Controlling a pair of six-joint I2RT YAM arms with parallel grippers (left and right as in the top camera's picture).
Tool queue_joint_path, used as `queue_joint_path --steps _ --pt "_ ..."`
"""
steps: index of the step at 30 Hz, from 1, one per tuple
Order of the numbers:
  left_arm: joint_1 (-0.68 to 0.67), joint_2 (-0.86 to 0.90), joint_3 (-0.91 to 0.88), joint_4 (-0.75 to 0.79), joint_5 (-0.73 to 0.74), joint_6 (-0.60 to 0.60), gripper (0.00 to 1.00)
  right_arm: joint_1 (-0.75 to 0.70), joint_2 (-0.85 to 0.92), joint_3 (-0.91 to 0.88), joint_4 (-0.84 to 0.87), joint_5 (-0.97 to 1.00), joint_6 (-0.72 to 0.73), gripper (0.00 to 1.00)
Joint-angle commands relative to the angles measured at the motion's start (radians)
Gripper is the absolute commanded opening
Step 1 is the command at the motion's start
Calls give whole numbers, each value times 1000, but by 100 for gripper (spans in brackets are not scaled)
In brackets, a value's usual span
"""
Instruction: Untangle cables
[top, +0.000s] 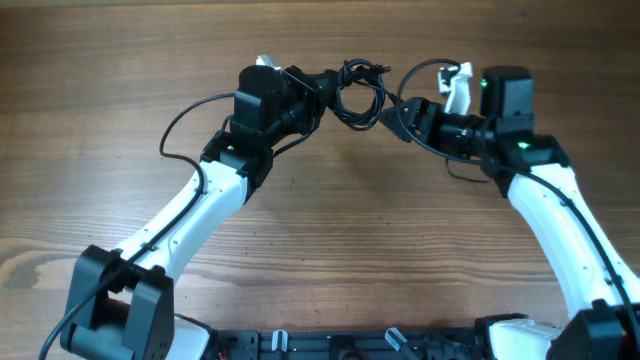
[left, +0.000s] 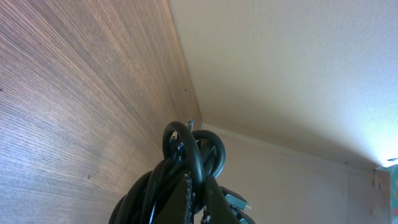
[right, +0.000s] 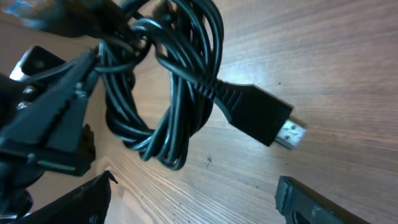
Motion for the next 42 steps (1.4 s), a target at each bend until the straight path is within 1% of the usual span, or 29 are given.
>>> queue_joint_path --steps 1,5,9,10,14,15,16,18,19,24,28,34,36,38,39,42 --pt "-3 -8 3 12 74 -53 4 32 67 -5 67 43 141 84" --pt "-3 -8 3 23 129 -80 4 56 122 -4 174 45 201 79" --pt "-3 -8 3 85 203 -81 4 83 169 -5 242 97 254 69" --pt "-3 -8 3 103 216 -81 4 85 173 -5 243 109 255 64" --pt "7 -8 3 170 252 -79 4 84 188 -5 206 183 261 36" --pt "14 -8 3 173 257 -79 4 80 188 -5 191 203 259 30" --pt "33 -8 3 182 274 -66 4 71 188 -5 170 217 251 19" --pt "76 -8 3 188 311 -42 4 55 188 -5 124 241 226 8" --pt "98 -8 3 193 331 -42 4 46 188 -5 108 243 209 4" --pt "211 -8 3 282 414 -42 4 20 188 -5 47 246 114 4" --pt "281 -8 3 358 435 -42 4 20 188 -5 -4 248 44 4" --pt "375 -8 3 370 435 -40 4 19 188 -5 -72 291 -11 4" --pt "387 -8 3 361 439 42 4 19 188 -5 -60 235 -65 4" --pt "382 -8 3 319 443 119 4 19 188 -5 -47 154 -117 4" --pt "375 -8 3 275 442 158 4 19 188 -4 -43 109 -153 4" --pt "346 -8 3 101 421 333 4 19 188 -4 -43 0 -253 4"
